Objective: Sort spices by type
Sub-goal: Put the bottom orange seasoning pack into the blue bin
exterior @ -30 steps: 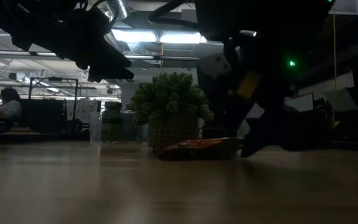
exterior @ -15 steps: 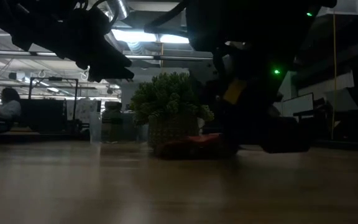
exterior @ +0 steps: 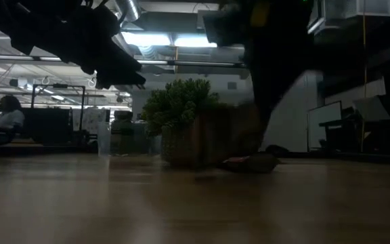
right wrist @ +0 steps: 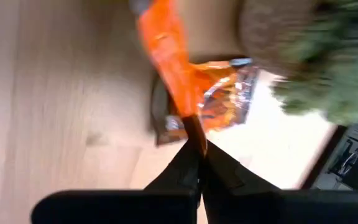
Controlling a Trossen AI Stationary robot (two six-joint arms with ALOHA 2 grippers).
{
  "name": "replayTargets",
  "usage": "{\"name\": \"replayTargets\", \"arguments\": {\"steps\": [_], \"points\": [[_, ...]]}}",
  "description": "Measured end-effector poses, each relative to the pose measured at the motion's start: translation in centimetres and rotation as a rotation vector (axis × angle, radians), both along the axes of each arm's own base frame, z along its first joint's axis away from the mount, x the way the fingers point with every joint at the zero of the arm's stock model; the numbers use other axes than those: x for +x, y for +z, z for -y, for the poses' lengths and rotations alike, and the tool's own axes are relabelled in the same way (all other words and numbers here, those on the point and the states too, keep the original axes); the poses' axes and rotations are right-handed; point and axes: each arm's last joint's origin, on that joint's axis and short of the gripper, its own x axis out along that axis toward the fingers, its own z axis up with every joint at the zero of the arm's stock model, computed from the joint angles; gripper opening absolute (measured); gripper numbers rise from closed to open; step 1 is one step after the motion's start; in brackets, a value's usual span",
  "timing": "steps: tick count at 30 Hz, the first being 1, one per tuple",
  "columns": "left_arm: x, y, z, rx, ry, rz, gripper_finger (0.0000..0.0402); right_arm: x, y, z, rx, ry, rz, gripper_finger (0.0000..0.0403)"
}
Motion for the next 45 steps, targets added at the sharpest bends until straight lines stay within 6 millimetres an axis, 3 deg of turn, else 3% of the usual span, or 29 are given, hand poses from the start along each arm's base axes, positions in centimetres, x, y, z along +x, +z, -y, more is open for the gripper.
{"name": "replayTargets", "arguments": {"steps": [7, 14, 20, 28, 37, 45], "points": [[0.0, 0.0, 0.7, 0.0, -0.031, 0.0, 0.0239, -0.1, 4.5, 0.0, -0.002, -0.014, -0.011, 0.0006], [0.0, 0.1, 1.4, -0.031, -0.054, 0.01, 0.0239, 0.1, 6.2, -0.4, 0.125, -0.036, 0.013, 0.0004], [0.3, 1.1, 3.5, -0.067, -0.143, 0.144, 0.0239, 0.4, 6.2, 0.3, 0.169, -0.063, -0.006, 0.0003], [1.5, 1.2, 6.6, 0.05, -0.151, 0.186, 0.0239, 1.7, 6.0, 3.9, 0.353, -0.255, -0.049, 0.0002], [5.7, 0.3, 8.8, 0.139, -0.105, 0.1, 0.0239, 3.0, 6.0, 6.7, 0.568, -0.392, -0.042, 0.0003], [9.0, -0.6, 9.4, 0.093, -0.033, 0.064, 0.0239, 3.8, 6.0, 6.7, 0.679, -0.459, 0.007, 0.0004]]}}
